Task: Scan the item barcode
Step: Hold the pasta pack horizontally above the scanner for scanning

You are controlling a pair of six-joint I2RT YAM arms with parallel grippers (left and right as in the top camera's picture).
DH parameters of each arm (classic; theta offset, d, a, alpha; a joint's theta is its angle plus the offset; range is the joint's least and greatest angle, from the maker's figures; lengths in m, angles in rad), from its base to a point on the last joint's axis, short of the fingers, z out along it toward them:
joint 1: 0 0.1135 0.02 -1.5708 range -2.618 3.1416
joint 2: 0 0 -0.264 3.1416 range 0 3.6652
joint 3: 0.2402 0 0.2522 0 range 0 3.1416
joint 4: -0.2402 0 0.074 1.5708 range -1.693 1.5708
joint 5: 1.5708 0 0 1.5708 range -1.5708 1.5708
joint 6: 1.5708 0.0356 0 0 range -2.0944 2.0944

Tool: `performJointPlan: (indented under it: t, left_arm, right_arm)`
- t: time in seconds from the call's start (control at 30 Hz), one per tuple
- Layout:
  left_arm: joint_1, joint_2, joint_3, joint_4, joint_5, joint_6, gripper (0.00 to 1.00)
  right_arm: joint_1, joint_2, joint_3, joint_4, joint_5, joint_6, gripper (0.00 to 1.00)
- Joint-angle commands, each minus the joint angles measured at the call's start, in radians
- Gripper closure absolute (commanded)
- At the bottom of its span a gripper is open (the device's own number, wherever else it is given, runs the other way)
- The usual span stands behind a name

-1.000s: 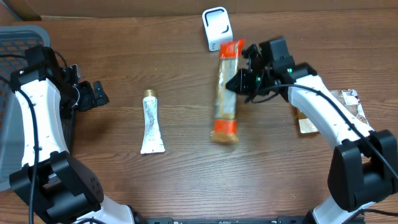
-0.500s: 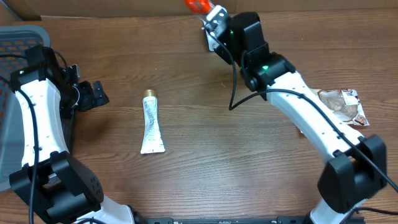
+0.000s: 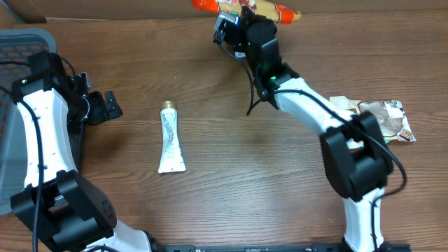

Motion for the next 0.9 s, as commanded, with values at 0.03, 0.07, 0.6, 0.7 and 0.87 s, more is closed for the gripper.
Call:
performJointPlan:
  t: [0.03, 0.07, 0.6, 0.7, 0.87]
  left_arm:
    - [0.006, 0.007, 0.012, 0.001, 0.003, -0.017, 0.0]
    - [0.006, 0.007, 0.012, 0.001, 0.003, -0.017, 0.0]
    - [0.006, 0.007, 0.012, 0.001, 0.003, -0.017, 0.0]
    - [0.006, 0.007, 0.012, 0.002, 0.003, -0.017, 0.0]
    - [0.006, 0.007, 0.012, 0.001, 0.003, -0.017, 0.0]
  right_arm:
    - [0.001, -0.002, 0.039, 0.101, -0.002, -0.101, 0.96]
    - [0.0, 0.0, 0.039, 0.1, -0.015, -0.1, 0.96]
    - [0.031, 0.035, 0.039, 0.093, -0.11, -0.118, 0.96]
    - [0.031, 0.066, 0.039, 0.122, -0.104, -0.174, 0.96]
    - [0.029, 0.076, 0.039, 0.124, -0.1, -0.175, 0.96]
